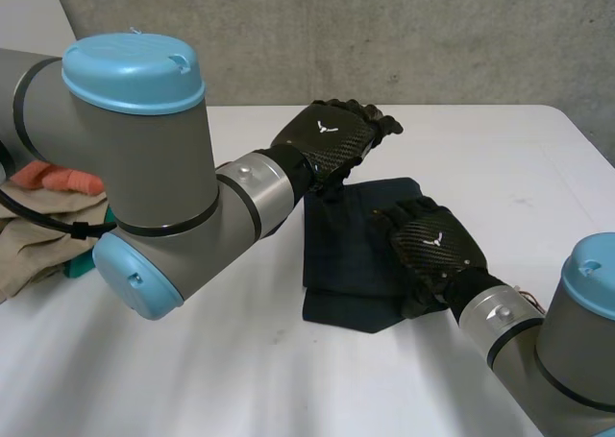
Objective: Fold the laundry.
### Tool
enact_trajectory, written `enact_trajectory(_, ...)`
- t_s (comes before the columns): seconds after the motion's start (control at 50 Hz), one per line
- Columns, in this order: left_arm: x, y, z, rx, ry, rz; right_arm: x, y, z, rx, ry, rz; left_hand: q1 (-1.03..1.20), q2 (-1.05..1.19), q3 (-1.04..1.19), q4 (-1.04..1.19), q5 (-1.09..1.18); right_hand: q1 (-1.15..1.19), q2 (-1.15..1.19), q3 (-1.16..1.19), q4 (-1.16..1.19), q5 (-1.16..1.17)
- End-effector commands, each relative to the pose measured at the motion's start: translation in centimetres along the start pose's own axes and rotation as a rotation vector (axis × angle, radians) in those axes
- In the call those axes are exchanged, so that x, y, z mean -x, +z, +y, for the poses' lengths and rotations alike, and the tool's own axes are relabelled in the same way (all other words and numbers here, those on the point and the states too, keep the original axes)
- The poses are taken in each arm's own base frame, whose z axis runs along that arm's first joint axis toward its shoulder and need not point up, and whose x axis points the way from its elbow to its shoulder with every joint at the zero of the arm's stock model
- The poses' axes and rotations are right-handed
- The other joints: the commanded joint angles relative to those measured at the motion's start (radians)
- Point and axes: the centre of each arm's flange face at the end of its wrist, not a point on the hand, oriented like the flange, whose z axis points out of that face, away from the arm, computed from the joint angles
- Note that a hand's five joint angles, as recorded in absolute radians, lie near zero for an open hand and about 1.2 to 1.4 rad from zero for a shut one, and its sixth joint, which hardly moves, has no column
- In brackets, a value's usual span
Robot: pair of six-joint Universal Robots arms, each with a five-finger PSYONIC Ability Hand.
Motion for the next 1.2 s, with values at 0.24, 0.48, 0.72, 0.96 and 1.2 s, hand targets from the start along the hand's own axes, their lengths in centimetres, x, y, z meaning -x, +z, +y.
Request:
enact_trajectory(0.24, -0.2, 0.2, 0.6, 0.011, -0.012, 0.038, -3.3, 3.0, 5.4, 0.134, 0.646, 0.241, -0.001, -0.031, -0.022, -0.029, -0.047, -0.029, -0.03, -0.021, -0.036, -0.047)
enact_trajectory(0.48, 0.0, -0.2, 0.1, -0.003, -0.036, 0.041, -2.7, 5.7, 6.3, 0.104, 0.601, 0.176, -0.001, -0.031, -0.022, -0.029, -0.047, 0.538, 0.537, 0.546, 0.531, 0.52)
enact_trajectory(0.72, 0.9, -0.8, -0.3, -0.009, -0.067, 0.023, -9.7, 10.2, 3.1, -0.25, 0.54, 0.315, -0.001, -0.031, -0.022, -0.029, -0.047, 1.193, 1.192, 1.2, 1.185, 1.175)
enact_trajectory(0.96, 1.5, -0.8, -0.9, -0.036, -0.062, 0.018, -23.2, 15.5, 6.5, -0.168, 0.517, 0.675, -0.001, -0.031, -0.022, -0.029, -0.047, 1.193, 1.192, 1.2, 1.185, 1.175)
enact_trajectory(1.2, 1.4, -0.3, -1.0, -0.042, -0.06, 0.02, -34.4, 15.7, 12.3, -0.147, 0.492, 0.887, -0.001, -0.031, -0.022, -0.029, -0.047, 1.193, 1.192, 1.2, 1.185, 1.175)
